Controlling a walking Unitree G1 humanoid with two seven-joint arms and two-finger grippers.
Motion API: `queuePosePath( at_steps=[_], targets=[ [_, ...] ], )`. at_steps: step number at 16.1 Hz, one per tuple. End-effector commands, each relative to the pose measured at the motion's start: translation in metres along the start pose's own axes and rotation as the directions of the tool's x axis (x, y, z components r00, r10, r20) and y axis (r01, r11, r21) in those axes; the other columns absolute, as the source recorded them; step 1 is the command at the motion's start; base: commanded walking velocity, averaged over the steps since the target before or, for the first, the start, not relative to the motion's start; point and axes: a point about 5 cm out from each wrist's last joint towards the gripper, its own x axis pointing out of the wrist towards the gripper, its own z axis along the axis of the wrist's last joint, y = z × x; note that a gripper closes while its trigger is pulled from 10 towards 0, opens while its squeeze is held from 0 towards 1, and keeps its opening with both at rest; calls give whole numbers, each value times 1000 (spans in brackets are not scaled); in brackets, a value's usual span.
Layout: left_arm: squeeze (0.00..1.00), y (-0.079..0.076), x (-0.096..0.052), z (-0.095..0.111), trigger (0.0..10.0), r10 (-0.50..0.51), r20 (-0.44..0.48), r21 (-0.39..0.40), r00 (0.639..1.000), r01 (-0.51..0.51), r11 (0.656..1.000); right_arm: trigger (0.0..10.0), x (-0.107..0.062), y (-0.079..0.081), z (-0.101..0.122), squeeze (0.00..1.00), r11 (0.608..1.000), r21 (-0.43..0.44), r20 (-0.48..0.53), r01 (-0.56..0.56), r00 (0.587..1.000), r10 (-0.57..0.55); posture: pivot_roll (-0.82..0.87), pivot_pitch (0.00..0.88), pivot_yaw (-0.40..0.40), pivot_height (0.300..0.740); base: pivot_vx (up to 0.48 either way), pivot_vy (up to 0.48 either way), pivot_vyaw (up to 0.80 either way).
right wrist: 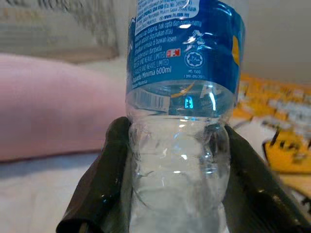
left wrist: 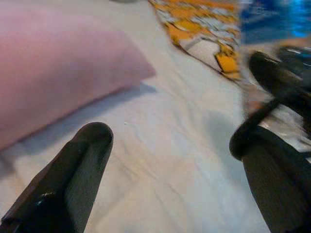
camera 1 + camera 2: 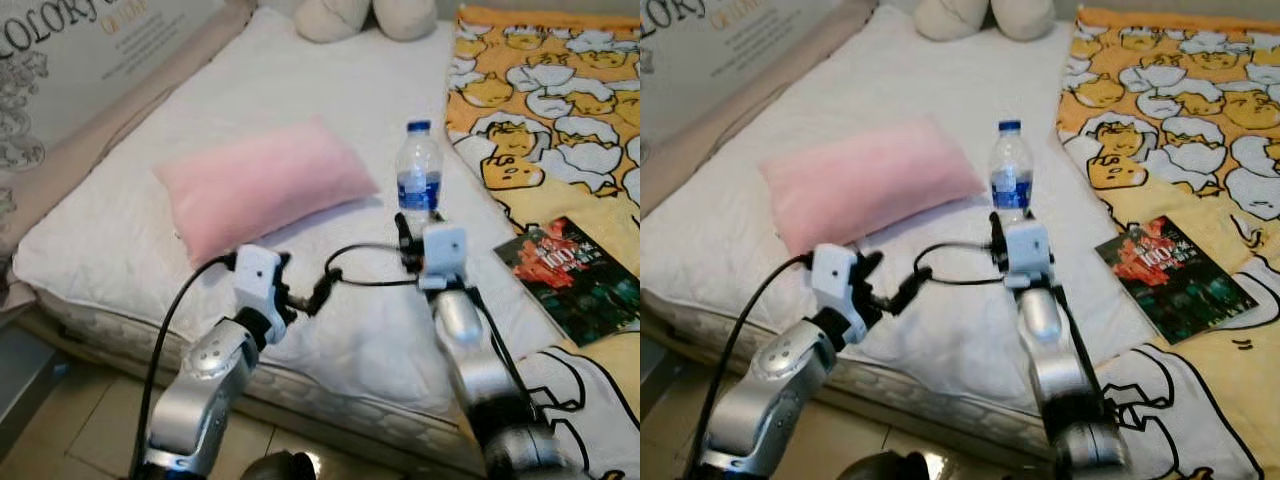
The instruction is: Clean up the room
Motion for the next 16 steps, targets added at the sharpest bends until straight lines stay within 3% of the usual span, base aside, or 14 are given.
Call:
queuePosePath(
  at_steps=[1,3,5,7,9,10,12,14,16],
  targets=[
    [0,30,-13,-6,10000,192,2,23,981,-192,981,10000,-13,-11,18,0,997,-69,123,28,992,-19,-102,0,111,740,0,0,0],
    [0,38,-16,0,10000,258,56,-25,964,-257,966,10000,-41,-17,16,0,989,-144,145,32,989,-11,-111,0,102,740,0,0,0],
    [0,37,-12,2,10000,255,81,20,964,-257,966,10000,-52,-21,8,0,990,-130,89,50,995,-39,-128,0,99,740,0,0,0],
    [0,45,-30,-19,10000,272,43,109,961,-275,955,10000,-65,-32,-7,0,995,-30,-47,95,994,-96,-143,0,108,740,0,0,0],
    [0,57,-53,-31,10000,312,47,83,949,-314,946,10000,-80,-38,-18,0,997,13,-115,70,991,-68,-149,0,113,740,0,0,0],
    [0,60,-56,-29,10000,339,85,100,937,-346,933,10000,-80,-36,-18,0,999,16,-117,48,992,-46,-149,0,110,740,0,0,0],
    [0,58,-47,-32,10000,362,93,72,927,-369,926,10000,-68,-24,-14,0,998,54,-114,29,993,-23,-155,0,111,740,0,0,0],
    [0,45,-28,-31,10000,298,106,60,949,-305,950,10000,-57,-15,-9,0,998,55,-100,-19,995,24,-168,0,100,740,0,0,0],
    [0,41,-21,-30,10000,265,104,80,959,-274,959,10000,-49,-18,-12,0,999,28,-127,-25,992,28,-179,0,103,740,0,0,369]
  ],
)
